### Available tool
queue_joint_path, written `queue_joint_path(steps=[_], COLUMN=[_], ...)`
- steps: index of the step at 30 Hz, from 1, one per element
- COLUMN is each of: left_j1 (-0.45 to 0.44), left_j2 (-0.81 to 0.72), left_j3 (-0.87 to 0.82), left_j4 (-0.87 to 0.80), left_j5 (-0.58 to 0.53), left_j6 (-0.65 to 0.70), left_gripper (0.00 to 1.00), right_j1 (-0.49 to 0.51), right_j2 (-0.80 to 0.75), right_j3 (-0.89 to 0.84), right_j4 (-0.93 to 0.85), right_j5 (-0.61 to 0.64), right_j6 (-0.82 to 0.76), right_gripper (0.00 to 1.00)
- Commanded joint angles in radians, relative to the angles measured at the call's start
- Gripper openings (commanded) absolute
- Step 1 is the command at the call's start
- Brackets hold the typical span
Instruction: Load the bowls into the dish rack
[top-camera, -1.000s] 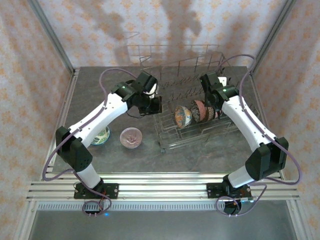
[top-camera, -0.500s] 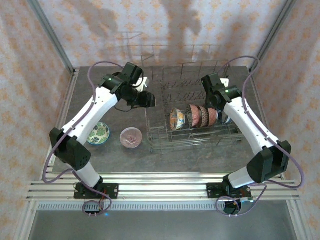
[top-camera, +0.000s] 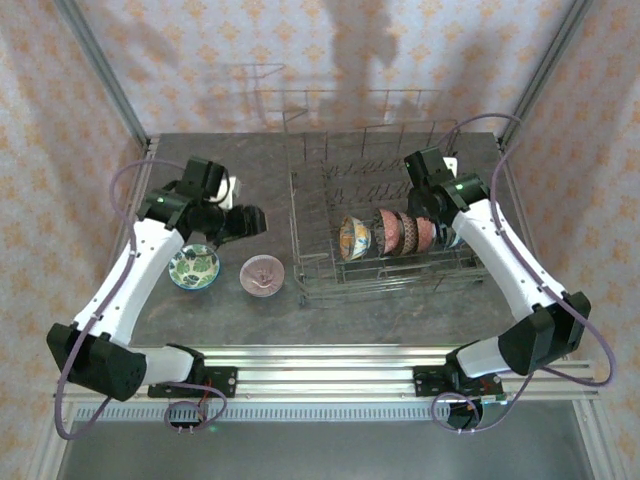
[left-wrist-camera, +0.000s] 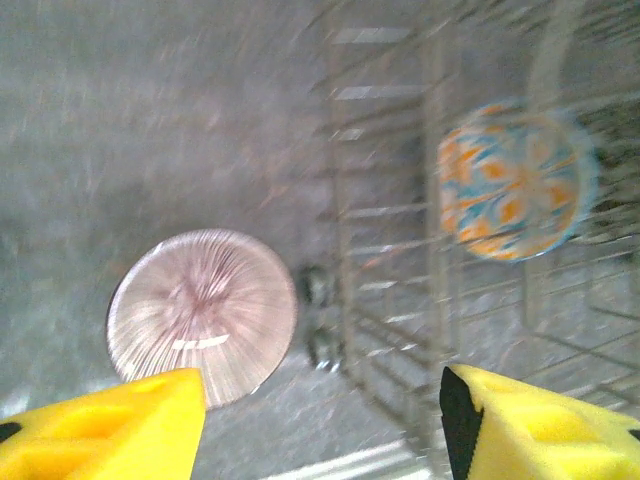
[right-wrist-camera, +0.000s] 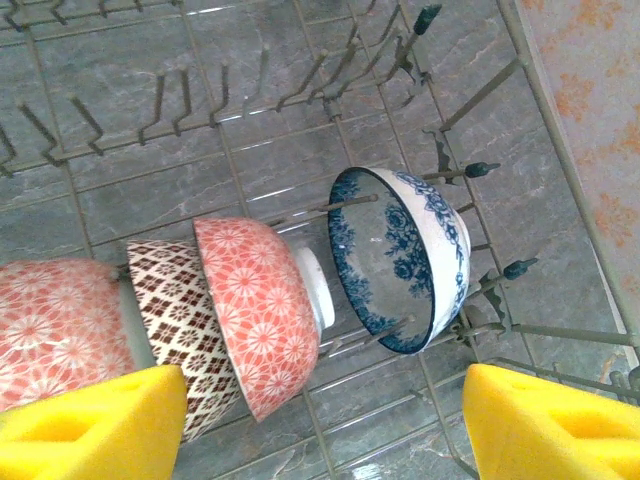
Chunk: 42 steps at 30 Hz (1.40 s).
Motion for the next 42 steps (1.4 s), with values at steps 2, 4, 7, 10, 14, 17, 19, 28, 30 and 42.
queue_joint_path(steps=[2,4,7,10,14,17,19,28,30,42], left_j1=[0.014,0.015,0.015,0.017,0.016,0.015,0.017,0.016,0.017,0.018], left_j2=[-0.006,0.001,0.011,0.022,0.068,0.108,0.13,0.199,0.204,0.233], left_j3=[-0.153,-0.21,-0.254,-0.285,-0.33,-0.359,-0.369,-0.373,-0.375,-0.383], left_j4=[0.06,0.076,0.084,0.106,0.146,0.177,0.198,0.224,0.229,0.236], left_j5=[-0.016,-0.028,-0.066,-0.095,-0.098,-0.09,-0.09,-0.085,-0.08,-0.075], left_j6=[-0.089,-0.1,-0.1,-0.099,-0.092,-0.09,-0.089,-0.063,-0.06,-0.044], left_gripper=[0.66,0.66,0.66,0.66,0.66,0.65,0.64,0.41,0.33,0.29], right_j1=[0.024,0.034,0.045,0.05,0.051,0.051,0.051,0.055,0.057,0.061], right_j2=[-0.037,-0.042,-0.05,-0.06,-0.067,-0.067,-0.068,-0.032,-0.026,-0.026], right_j3=[0.022,0.019,0.008,-0.007,-0.021,-0.02,-0.021,0.0,0.003,0.009], right_j4=[-0.022,-0.021,-0.019,-0.015,-0.014,-0.016,-0.016,-0.018,-0.019,-0.021], right_j5=[-0.002,-0.002,0.001,0.0,0.002,0.005,0.008,-0.002,-0.001,-0.006], right_j6=[0.016,0.016,0.022,0.029,0.032,0.031,0.031,0.029,0.027,0.023], right_gripper=[0.73,0.73,0.72,0.73,0.73,0.73,0.73,0.73,0.73,0.73])
